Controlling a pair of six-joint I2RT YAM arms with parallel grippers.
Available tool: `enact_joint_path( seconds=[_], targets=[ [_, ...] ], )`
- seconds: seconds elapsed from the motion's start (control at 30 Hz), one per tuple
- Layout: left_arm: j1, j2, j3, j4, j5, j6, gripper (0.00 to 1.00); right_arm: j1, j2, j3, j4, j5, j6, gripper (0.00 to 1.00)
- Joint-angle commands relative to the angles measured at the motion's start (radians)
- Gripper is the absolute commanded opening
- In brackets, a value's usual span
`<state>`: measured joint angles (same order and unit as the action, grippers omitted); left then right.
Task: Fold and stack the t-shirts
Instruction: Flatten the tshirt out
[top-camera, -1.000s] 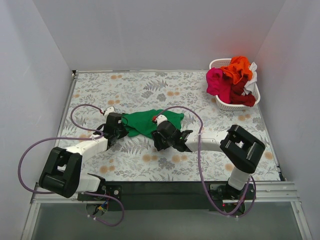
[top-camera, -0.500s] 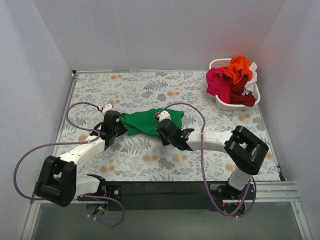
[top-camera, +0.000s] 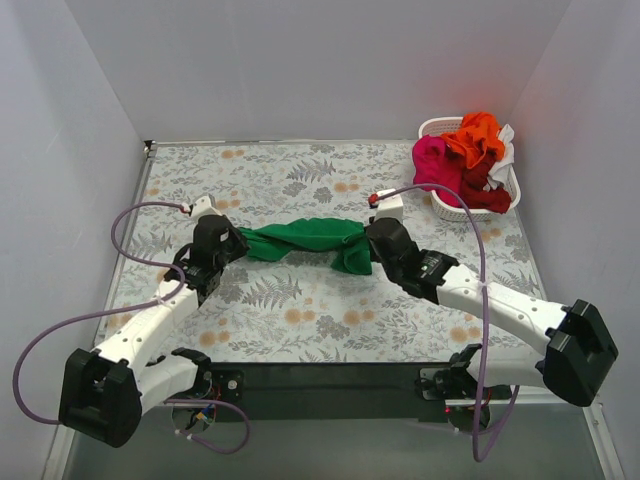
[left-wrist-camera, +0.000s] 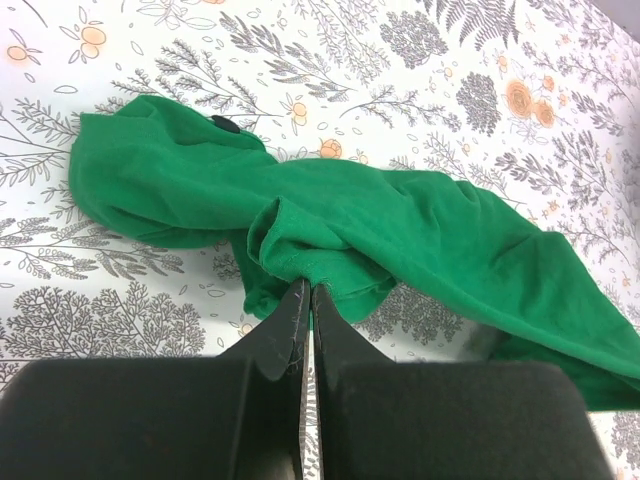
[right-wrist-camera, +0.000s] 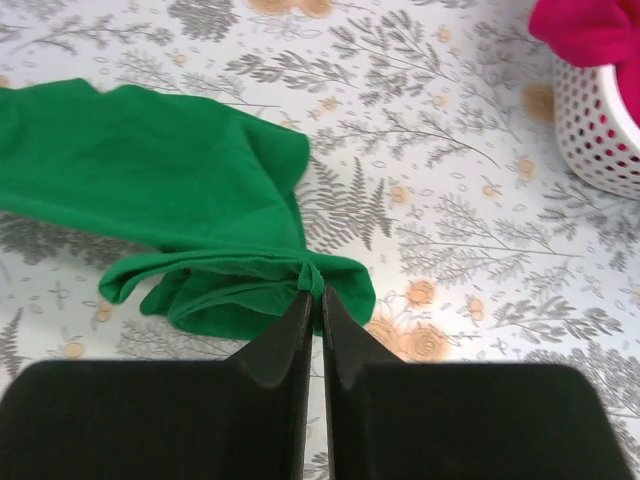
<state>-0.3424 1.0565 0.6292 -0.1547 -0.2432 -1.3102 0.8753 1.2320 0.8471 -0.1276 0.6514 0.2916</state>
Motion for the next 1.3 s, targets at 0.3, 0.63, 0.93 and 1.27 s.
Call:
enact_joint_path(
  seconds=[0.3, 0.63, 0.93, 1.27],
  targets=[
    [0.003, 0.108, 0.010, -0.009, -0.111, 0.019, 0.00, -0.170, -0.081, -0.074, -0.154, 0.240, 0.026, 0.01],
    [0.002, 0.125, 0.010, 0.012, -0.120, 0.035, 0.03, -0.254, -0.117, -0.074, -0.198, 0.240, 0.041, 0.01],
    [0.003, 0.127, 0.012, -0.014, -0.120, 0.023, 0.44, -0.262, -0.057, -0.080, -0.192, 0.148, 0.069, 0.54],
    [0.002, 0.178, 0.010, 0.006, -0.113, 0.037, 0.44, -0.262, -0.069, -0.105, -0.152, 0.074, 0.055, 0.59]
  ],
)
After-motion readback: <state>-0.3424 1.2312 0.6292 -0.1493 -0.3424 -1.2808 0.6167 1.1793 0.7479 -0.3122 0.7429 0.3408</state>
